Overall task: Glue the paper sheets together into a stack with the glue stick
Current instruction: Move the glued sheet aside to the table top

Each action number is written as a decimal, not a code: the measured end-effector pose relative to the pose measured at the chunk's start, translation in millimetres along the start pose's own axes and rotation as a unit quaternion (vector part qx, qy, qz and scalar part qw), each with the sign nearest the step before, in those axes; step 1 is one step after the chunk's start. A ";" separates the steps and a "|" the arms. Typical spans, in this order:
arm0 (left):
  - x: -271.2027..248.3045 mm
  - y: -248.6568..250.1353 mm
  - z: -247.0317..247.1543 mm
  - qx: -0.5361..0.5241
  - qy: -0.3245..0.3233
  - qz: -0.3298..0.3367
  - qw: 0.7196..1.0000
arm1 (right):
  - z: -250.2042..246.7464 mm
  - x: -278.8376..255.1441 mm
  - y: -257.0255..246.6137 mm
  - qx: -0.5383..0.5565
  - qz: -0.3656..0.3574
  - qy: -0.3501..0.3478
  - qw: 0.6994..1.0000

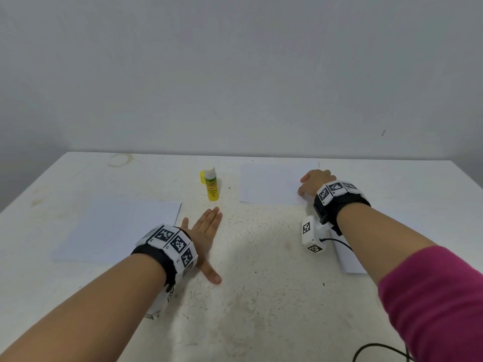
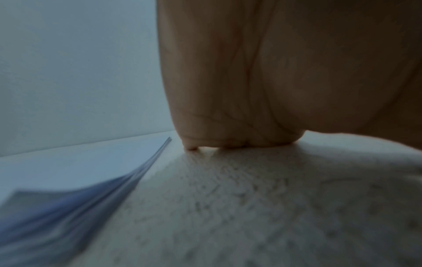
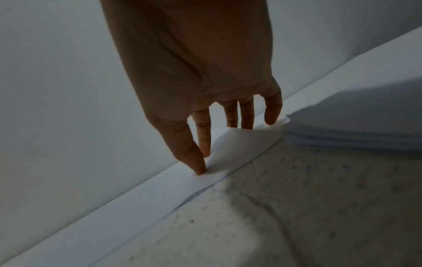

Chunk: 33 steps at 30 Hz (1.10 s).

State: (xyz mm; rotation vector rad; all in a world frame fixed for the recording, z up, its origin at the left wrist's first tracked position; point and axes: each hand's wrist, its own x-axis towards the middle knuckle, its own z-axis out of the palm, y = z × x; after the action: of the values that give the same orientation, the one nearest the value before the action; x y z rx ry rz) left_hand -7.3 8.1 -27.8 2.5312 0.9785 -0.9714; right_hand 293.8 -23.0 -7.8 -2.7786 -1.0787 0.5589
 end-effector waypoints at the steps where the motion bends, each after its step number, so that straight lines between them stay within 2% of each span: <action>1: 0.1 -0.1 0.2 0.000 0.001 0.000 1.000 | 1.2 0.1 -1.4 -0.023 0.004 0.004 1.000; 5: 1.2 -0.7 0.9 0.004 -0.001 0.000 1.000 | 4.6 0.1 -5.9 -0.091 0.005 0.011 0.996; 9: 0.5 -0.9 1.7 0.005 0.002 0.001 1.000 | -2.0 -2.7 -7.2 -0.098 -0.005 0.012 0.995; 12: 1.9 -2.2 1.9 0.009 0.001 0.000 1.000 | -21.3 -15.6 -5.2 -0.033 -0.043 0.003 0.999; 14: 3.5 -2.4 1.9 0.012 0.001 -0.002 1.000 | -33.7 -32.7 4.9 0.044 -0.063 -0.032 0.997; 16: 4.3 -2.2 1.9 0.016 0.001 -0.004 1.000 | -41.1 -55.8 20.2 0.074 -0.082 -0.074 0.991; 18: 3.8 -2.0 2.3 0.020 0.002 -0.008 1.000 | -38.2 -79.5 39.3 0.044 -0.092 -0.106 0.989; 20: 3.5 -1.5 3.0 0.028 0.005 -0.010 1.000 | -26.5 -103.3 57.5 -0.035 -0.096 -0.137 0.985; 24: 2.8 2.0 1.9 0.036 0.013 -0.022 0.999 | -1.6 -132.8 79.9 -0.148 -0.103 -0.235 0.955; 28: 0.2 7.2 -0.3 0.050 0.014 -0.033 0.998 | 5.2 -139.8 85.5 -0.156 -0.107 -0.265 0.945; 33: -2.9 12.5 -3.2 0.059 0.012 -0.046 0.997 | 12.0 -144.8 85.0 -0.185 -0.095 -0.248 0.946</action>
State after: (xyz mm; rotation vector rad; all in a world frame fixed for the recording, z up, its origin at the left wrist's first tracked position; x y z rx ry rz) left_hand 1.1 -1.2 -23.5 2.6186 1.0849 -1.0564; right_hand 244.4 -183.4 4.7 -2.8551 -1.6863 1.1839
